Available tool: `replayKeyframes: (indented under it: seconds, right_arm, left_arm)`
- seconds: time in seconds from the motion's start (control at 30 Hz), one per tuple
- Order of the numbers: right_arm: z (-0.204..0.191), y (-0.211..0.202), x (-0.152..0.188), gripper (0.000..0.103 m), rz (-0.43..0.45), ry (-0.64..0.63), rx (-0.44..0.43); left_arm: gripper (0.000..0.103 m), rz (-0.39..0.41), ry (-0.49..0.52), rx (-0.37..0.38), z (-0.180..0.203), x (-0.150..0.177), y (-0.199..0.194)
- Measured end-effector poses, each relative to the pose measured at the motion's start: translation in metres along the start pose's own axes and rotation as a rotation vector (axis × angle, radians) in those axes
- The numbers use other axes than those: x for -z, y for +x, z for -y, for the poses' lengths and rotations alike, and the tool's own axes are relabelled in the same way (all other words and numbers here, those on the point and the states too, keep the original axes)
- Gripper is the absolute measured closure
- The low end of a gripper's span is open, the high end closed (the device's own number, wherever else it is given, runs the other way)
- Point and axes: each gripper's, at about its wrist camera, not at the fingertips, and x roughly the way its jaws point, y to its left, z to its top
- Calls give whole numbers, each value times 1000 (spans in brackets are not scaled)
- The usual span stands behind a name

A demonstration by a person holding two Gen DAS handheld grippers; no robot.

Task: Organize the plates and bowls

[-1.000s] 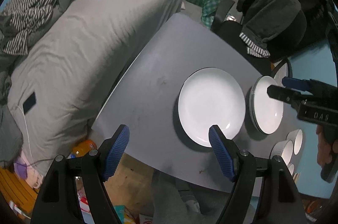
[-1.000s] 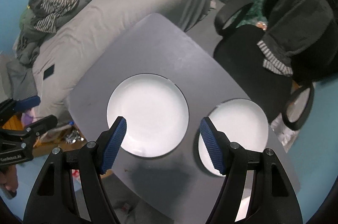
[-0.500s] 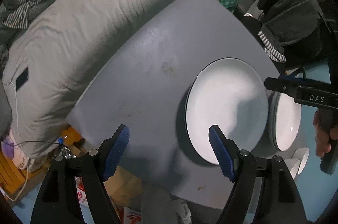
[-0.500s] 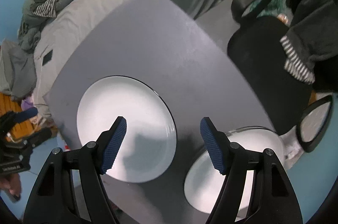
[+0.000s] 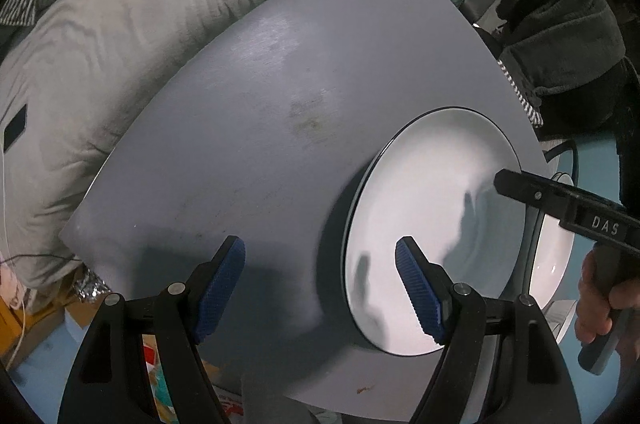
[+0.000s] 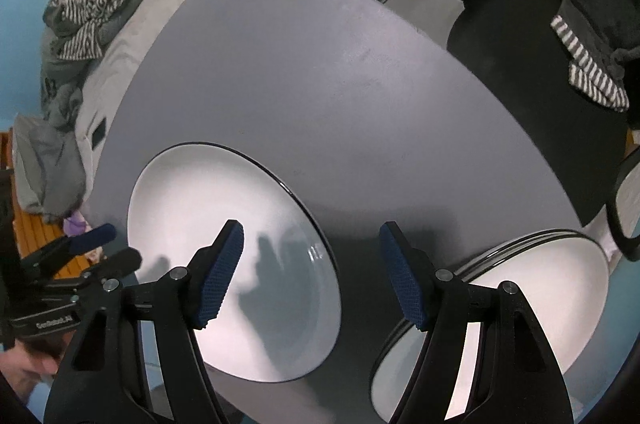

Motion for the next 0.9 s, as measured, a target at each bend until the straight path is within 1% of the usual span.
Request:
replayKeyframes:
  seconds: [0.07,0.1,0.13,0.17,0.23,0.27,0.3,0.33,0.4,0.53,0.67,0.73,0.83,0.9]
  right_arm:
    - [1,3,0,32,0,5,3]
    - [0,4,2,33,-3,11,4]
    - [1,6,3,40,-8,16,-2]
    - [1,9,3,44,-16,20,-7]
    - [2,13,5,56,-34,26,-6]
    - [1,14,7,59,-38,21,0]
    - [-1,15,8,62,-34,10,20]
    - [-2,15,8,63,-33,7,26]
    - [-2,14,9,66,-22,14,41]
    - [4,12,11,76,-13,57,45]
    - [4,14,17,80,-41,71,3]
    - [-2,16,21,83,-43,64,-9]
    - [-5,19,25,83,-51,88,-31]
    - [-3,20,30,85,-52,116,-63]
  left_arm:
    - [24,-5,10,7,2,-2,1]
    - [24,-8,14,9,2,-3,3]
    - [24,-9,17,11,3,-4,3]
    - [24,-11,23,18,5,-5,4]
    - [24,-15,35,24,7,-6,6]
    - [26,-20,39,21,8,-7,7]
    - [29,-24,42,24,8,-7,7]
    - [32,-32,46,30,10,-7,9]
    - [40,-45,50,33,10,-5,11]
    - [47,-62,69,27,9,-3,15]
    - [55,-73,89,28,9,-3,17]
    - [62,-85,106,34,8,-2,17]
    - [64,-82,139,5,8,-1,16]
    - [71,-77,158,-3,4,-2,14]
